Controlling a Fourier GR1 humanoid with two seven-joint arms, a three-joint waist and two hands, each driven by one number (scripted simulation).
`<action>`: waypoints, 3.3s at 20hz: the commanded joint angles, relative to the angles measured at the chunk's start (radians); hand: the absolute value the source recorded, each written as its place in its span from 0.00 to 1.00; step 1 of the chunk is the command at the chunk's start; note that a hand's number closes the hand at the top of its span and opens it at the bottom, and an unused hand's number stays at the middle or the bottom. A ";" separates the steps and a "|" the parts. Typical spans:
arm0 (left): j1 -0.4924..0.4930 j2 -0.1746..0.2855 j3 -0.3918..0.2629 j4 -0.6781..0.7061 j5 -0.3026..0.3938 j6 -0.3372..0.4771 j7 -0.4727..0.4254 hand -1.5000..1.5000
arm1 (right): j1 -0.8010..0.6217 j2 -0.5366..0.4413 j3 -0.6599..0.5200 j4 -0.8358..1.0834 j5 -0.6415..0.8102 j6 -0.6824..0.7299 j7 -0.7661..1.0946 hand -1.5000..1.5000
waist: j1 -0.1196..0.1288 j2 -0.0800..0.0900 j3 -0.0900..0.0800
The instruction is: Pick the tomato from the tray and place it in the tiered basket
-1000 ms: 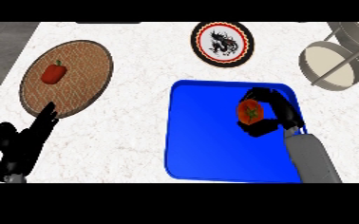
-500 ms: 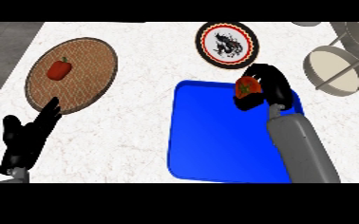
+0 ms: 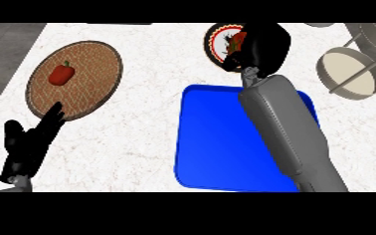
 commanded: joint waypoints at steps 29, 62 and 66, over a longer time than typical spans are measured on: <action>0.012 -0.014 0.001 -0.042 -0.010 -0.026 -0.007 0.50 | -0.317 -0.382 -0.561 0.609 -0.215 -0.435 -0.615 1.00 | 0.025 0.028 0.008; -0.043 -0.020 0.005 -0.008 -0.023 -0.020 -0.001 0.50 | -0.495 -0.752 -0.325 1.134 0.141 0.053 -0.766 1.00 | 0.035 0.034 0.007; -0.022 -0.017 0.011 -0.023 -0.011 -0.029 0.007 0.50 | -0.494 -0.766 -0.342 1.177 0.126 0.159 -0.654 0.00 | 0.045 0.034 0.008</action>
